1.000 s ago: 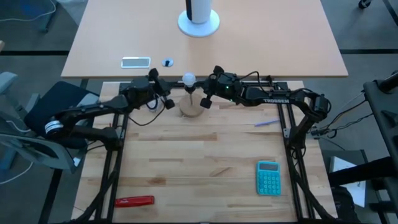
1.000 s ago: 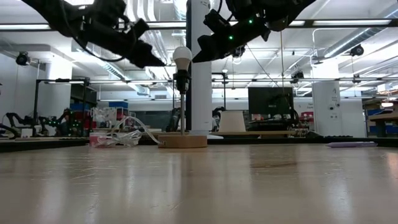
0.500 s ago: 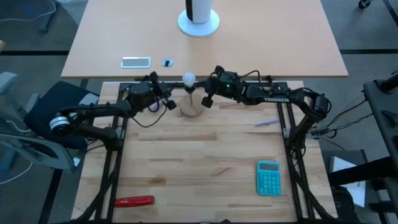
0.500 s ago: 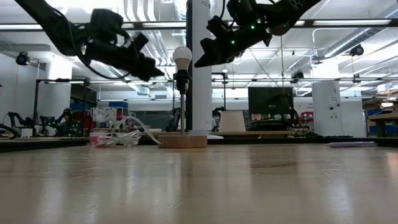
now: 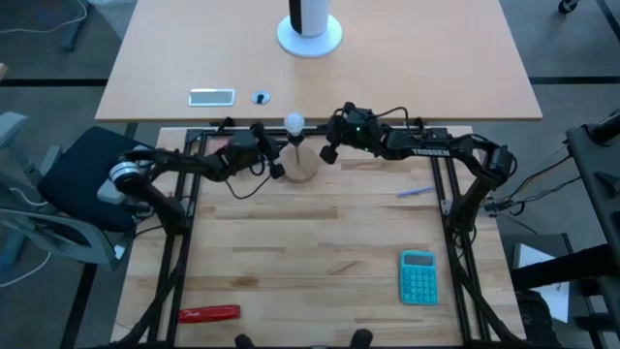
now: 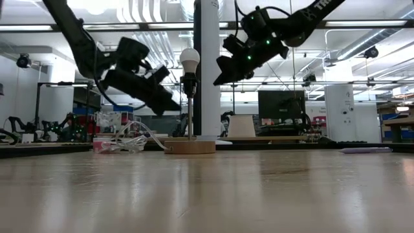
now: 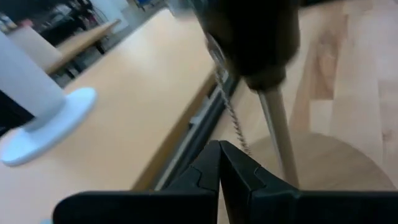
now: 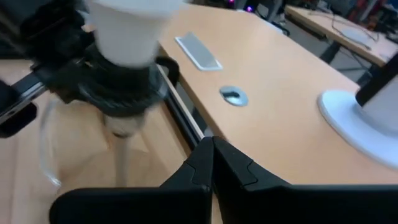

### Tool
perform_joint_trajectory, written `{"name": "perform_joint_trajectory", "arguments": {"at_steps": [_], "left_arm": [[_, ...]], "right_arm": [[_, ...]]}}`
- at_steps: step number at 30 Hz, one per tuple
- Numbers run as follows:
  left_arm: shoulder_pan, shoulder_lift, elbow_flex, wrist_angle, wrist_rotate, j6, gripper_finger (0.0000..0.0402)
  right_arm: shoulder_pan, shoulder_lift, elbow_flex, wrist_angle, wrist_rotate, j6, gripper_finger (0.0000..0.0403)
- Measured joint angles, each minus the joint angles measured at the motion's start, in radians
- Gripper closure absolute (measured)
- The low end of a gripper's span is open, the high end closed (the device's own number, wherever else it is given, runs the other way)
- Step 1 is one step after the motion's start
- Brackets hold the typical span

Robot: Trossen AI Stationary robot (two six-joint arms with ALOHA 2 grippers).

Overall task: Screw lightbulb
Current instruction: Remove the light bulb from the bulb socket

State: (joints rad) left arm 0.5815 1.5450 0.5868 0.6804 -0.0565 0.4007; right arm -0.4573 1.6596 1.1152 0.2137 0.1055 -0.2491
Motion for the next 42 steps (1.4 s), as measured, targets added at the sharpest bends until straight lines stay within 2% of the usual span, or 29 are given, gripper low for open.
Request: {"name": "perform_joint_trajectory", "arguments": {"at_steps": [9, 14, 18, 22, 28, 30, 36, 42], "left_arm": [[0.003, 0.194, 0.069, 0.055, 0.188, 0.005, 0.0401], [0.002, 0.215, 0.089, 0.052, 0.342, -0.001, 0.0401], [0.000, 0.195, 0.084, 0.049, 0.397, -0.020, 0.0401], [0.001, 0.155, 0.074, -0.005, 0.337, -0.050, 0.0401], [0.008, 0.018, 0.071, -0.119, 0.062, -0.029, 0.0401], [0.014, -0.034, 0.071, -0.123, 0.006, -0.016, 0.0401], [0.037, -0.180, 0.081, -0.071, 0.006, 0.034, 0.0401], [0.054, -0.216, 0.128, -0.077, 0.066, 0.061, 0.0401]], "right_arm": [[-0.031, 0.000, -0.049, 0.007, -0.029, 0.042, 0.0403], [-0.030, 0.012, -0.052, 0.013, -0.078, 0.060, 0.0403], [-0.030, 0.033, -0.052, 0.013, -0.081, 0.067, 0.0403], [-0.030, 0.040, -0.052, 0.010, -0.051, 0.066, 0.0403], [-0.022, -0.006, -0.043, 0.060, -0.017, 0.068, 0.0403], [-0.017, -0.034, -0.042, 0.083, -0.002, 0.072, 0.0403], [0.000, -0.118, -0.042, 0.119, 0.002, 0.060, 0.0403], [0.035, -0.203, -0.044, 0.094, -0.027, -0.021, 0.0403]]}}
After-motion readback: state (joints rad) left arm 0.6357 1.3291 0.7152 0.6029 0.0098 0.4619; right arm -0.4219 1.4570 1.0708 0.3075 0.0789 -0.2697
